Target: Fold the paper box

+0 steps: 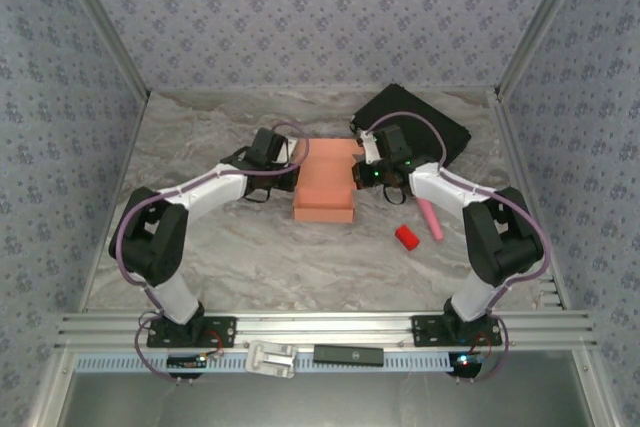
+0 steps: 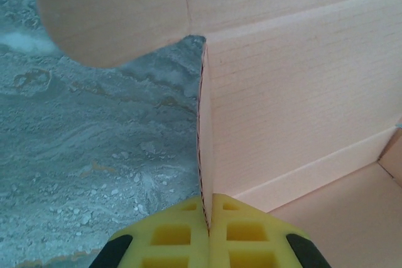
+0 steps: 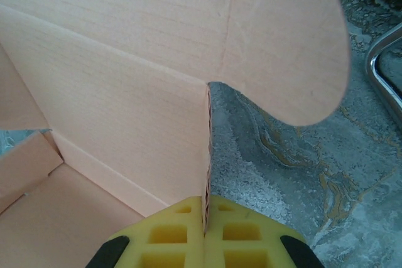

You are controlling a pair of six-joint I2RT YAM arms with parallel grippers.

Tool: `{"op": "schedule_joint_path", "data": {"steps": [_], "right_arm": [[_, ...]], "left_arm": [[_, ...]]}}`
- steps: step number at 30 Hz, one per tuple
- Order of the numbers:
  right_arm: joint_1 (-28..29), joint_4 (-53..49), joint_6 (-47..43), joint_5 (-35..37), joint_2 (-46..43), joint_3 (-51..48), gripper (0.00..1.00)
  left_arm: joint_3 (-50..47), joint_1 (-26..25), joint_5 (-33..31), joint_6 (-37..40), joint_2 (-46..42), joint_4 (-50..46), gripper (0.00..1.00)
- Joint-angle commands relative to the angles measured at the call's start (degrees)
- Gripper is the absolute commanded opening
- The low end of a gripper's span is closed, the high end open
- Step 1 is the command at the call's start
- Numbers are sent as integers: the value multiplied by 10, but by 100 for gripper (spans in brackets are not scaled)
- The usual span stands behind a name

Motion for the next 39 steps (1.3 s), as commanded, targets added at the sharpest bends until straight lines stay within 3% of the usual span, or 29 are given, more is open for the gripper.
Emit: {"op": "schedule_joint_path", "data": {"steps": [1, 8, 16, 29, 39], "right_arm": [[30, 2, 40, 102, -34, -18, 0], [106, 0, 141, 251, -63, -23, 0], [162, 29, 230, 341, -78, -42, 0], [212, 79, 316, 445, -56, -60, 0], [242, 8, 377, 532, 3, -4, 0]], "left_arm": [[-8, -28, -81, -40, -33, 14, 0], [-1, -105, -260, -113, -47, -10, 0], [-7, -137, -348, -183, -52, 3, 0], [-31, -146, -387, -274, -47, 47, 0], [-36, -147, -385, -305, -52, 46, 0]]}}
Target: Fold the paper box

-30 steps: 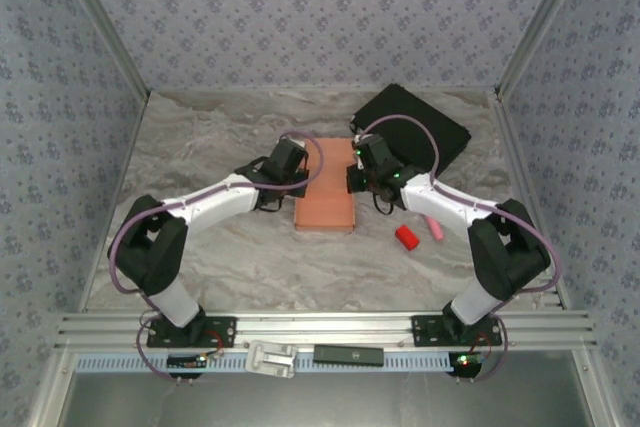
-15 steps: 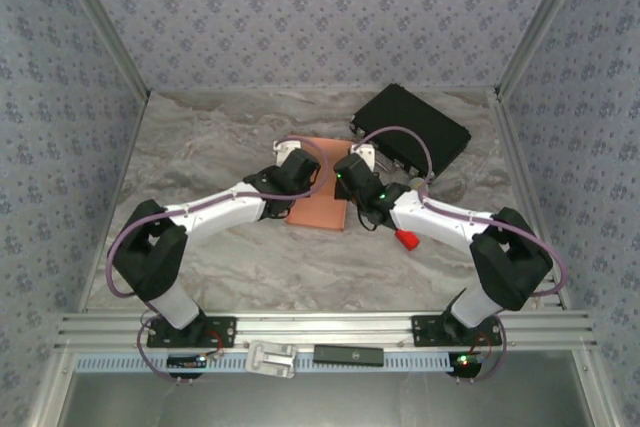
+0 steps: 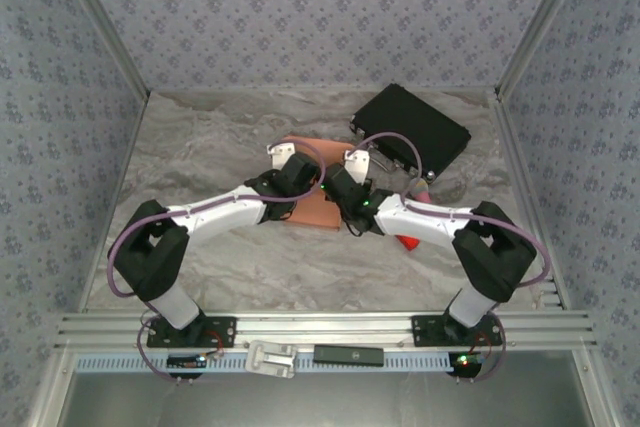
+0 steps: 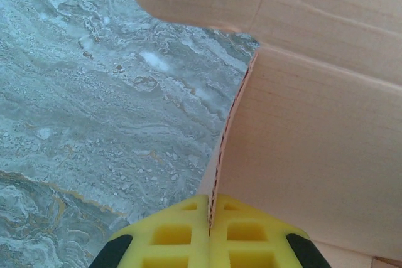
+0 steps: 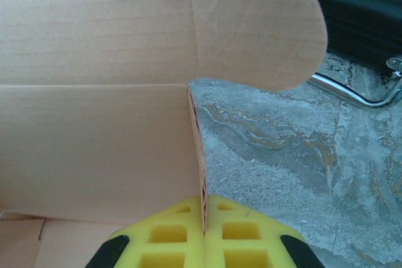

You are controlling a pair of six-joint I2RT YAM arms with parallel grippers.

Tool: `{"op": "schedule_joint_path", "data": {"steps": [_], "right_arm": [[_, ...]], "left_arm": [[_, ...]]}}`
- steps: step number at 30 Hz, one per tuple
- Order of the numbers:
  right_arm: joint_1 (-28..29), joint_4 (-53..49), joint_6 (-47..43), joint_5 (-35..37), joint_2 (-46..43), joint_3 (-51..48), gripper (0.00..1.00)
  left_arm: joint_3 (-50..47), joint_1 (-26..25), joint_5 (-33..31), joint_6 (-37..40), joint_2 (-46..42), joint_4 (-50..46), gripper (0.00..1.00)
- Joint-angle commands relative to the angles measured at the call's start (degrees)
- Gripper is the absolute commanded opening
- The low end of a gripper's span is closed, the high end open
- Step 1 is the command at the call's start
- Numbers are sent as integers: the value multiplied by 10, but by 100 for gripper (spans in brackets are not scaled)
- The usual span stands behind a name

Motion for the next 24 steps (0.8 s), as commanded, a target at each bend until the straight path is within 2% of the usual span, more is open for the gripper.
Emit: {"op": "schedule_joint_path", "data": {"steps": [1, 5, 9, 15, 20, 24], "right_arm": [[11, -49, 48, 62, 20, 31, 0], [16, -32, 40, 69, 21, 20, 0], [15, 12, 13, 68, 5, -10, 0], [16, 91, -32, 54, -7, -55, 0], [22, 169, -67, 53, -5, -95, 0], [35, 201, -73, 68, -11, -115, 0]], "left_arm": [[0, -3, -14, -33, -18, 13, 0], [-10, -3, -6, -54, -26, 16, 0], [-26, 1, -4, -70, -50, 19, 9], [-77, 20, 60, -88, -101, 71, 19], [-126, 55, 146, -105, -123, 124, 15], [-149, 60, 167, -91, -119, 155, 12]]}}
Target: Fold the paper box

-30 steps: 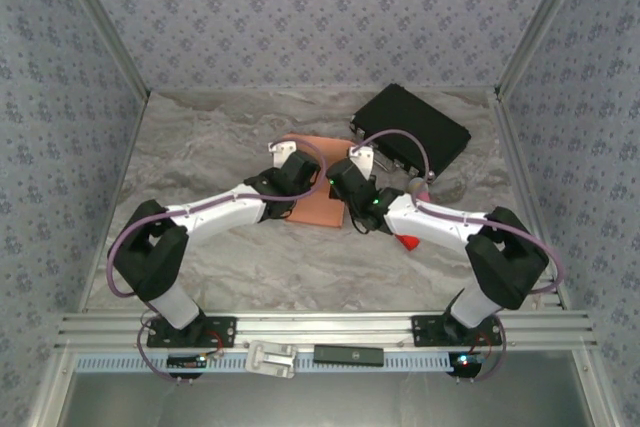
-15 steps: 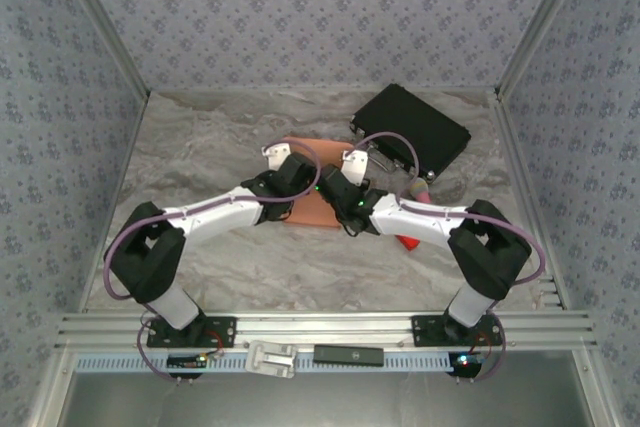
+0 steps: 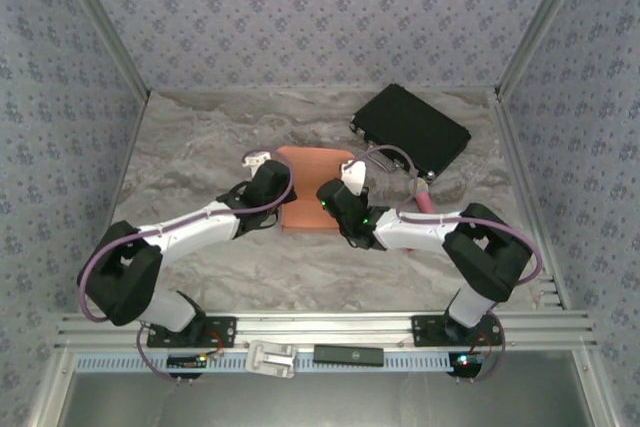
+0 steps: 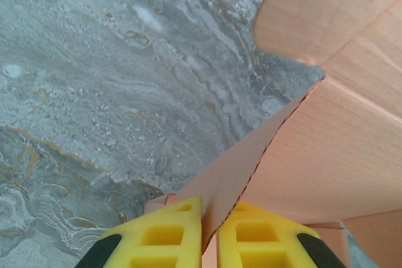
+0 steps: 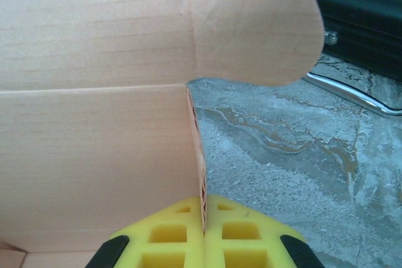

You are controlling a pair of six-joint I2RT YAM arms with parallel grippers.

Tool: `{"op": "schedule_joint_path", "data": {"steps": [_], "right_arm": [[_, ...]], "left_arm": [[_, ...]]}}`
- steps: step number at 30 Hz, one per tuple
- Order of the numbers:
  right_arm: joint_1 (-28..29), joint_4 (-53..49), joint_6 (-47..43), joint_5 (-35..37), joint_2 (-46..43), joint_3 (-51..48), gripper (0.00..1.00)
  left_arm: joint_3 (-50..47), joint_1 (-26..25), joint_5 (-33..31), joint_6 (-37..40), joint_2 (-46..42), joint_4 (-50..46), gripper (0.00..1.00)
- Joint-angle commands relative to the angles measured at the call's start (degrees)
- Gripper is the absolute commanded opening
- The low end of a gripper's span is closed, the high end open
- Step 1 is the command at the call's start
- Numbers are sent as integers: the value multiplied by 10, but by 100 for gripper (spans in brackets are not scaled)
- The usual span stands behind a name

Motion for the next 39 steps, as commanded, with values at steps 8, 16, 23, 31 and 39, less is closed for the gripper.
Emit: {"op": "schedule_joint_path", "data": {"steps": [8, 16, 23, 31, 39], "right_arm": [[45, 41, 4, 76, -3, -30, 0], [54, -135, 92, 61, -50, 20, 50], [53, -242, 85, 5, -148, 61, 68], [-40, -338, 33, -120, -272, 99, 75], [-238, -361, -77, -357, -178, 188, 62]], "left_arm": [[-85, -23, -59, 5, -13, 190, 10], [-129, -37, -111, 23, -14, 252, 3], [-110, -43, -136, 72, -14, 222, 0], [-54, -48, -154, 179, -35, 130, 0], [-16, -38, 146, 372, -70, 76, 0]]}}
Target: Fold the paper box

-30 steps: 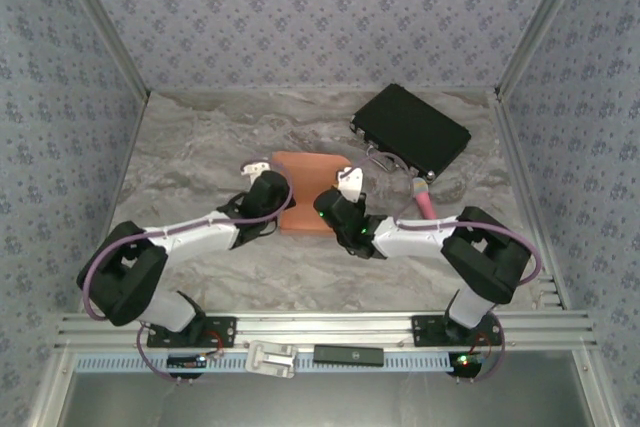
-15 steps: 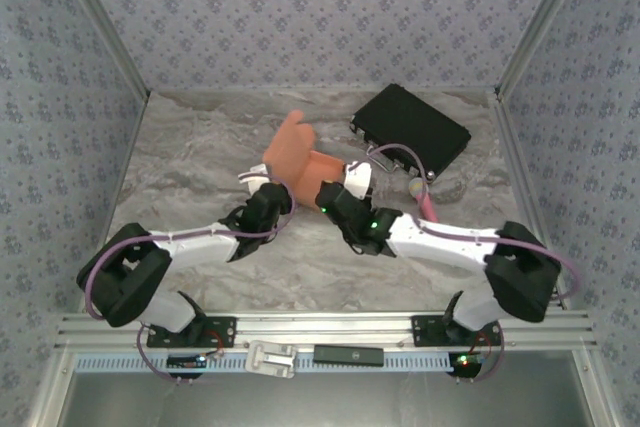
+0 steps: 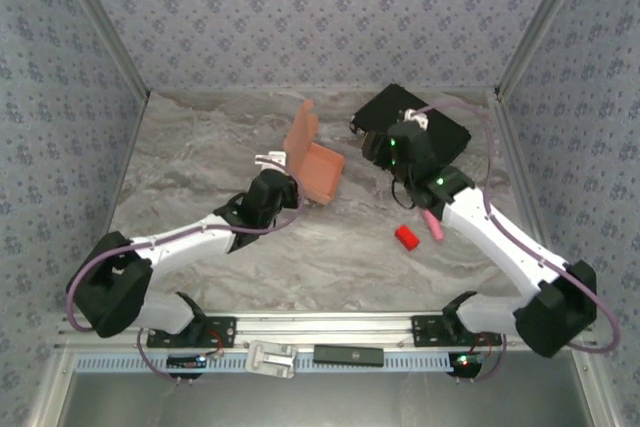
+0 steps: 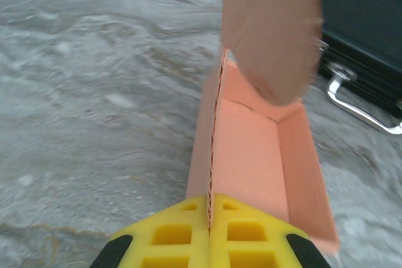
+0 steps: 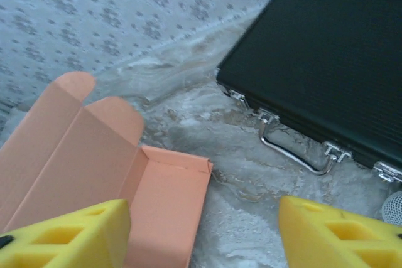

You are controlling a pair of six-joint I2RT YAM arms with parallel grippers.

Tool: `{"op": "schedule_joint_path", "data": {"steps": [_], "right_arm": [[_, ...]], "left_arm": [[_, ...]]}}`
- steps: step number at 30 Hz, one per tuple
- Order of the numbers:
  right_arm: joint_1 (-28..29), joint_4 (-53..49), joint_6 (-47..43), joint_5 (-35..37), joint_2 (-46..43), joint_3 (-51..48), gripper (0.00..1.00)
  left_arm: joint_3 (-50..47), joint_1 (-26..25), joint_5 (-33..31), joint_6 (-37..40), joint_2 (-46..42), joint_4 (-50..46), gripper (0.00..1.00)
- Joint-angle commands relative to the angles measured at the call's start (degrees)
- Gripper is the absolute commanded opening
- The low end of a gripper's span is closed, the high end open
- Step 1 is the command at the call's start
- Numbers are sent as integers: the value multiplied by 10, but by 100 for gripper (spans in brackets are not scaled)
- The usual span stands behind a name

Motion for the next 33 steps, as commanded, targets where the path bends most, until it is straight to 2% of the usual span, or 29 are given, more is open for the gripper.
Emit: {"op": "schedule_joint_path", "data": {"steps": [1, 3, 5, 11, 13, 17, 22, 25, 30, 33], "right_arm": [[-32, -46, -70, -105, 40, 33, 63], [-54, -51, -80, -111, 48, 37, 65], [-81, -54, -79, -138, 48, 40, 65], [-114, -75, -75, -153, 56, 72, 68], [-122, -68, -77, -175, 69, 73, 67], [-142, -27, -82, -278, 105, 60, 66], [-125, -28, -72, -288, 121, 55, 67], [-138, -8, -44, -335, 144, 55, 68], [-166, -36, -25, -404, 197, 80, 68], [-163, -24, -13, -443, 194, 60, 69]], "left_arm": [[37, 6, 213, 127, -25, -55, 0], [60, 5, 274, 158, -32, -114, 0], [73, 6, 299, 184, -43, -162, 0], [64, 18, 239, 246, -93, -255, 0], [46, 28, 218, 274, -106, -247, 0], [20, 56, 181, 300, -94, -193, 0], [23, 66, 133, 293, -32, -141, 0], [23, 65, 94, 300, 0, -116, 0], [35, 64, 67, 319, 5, -113, 0], [50, 65, 55, 309, 9, -129, 0]]}}
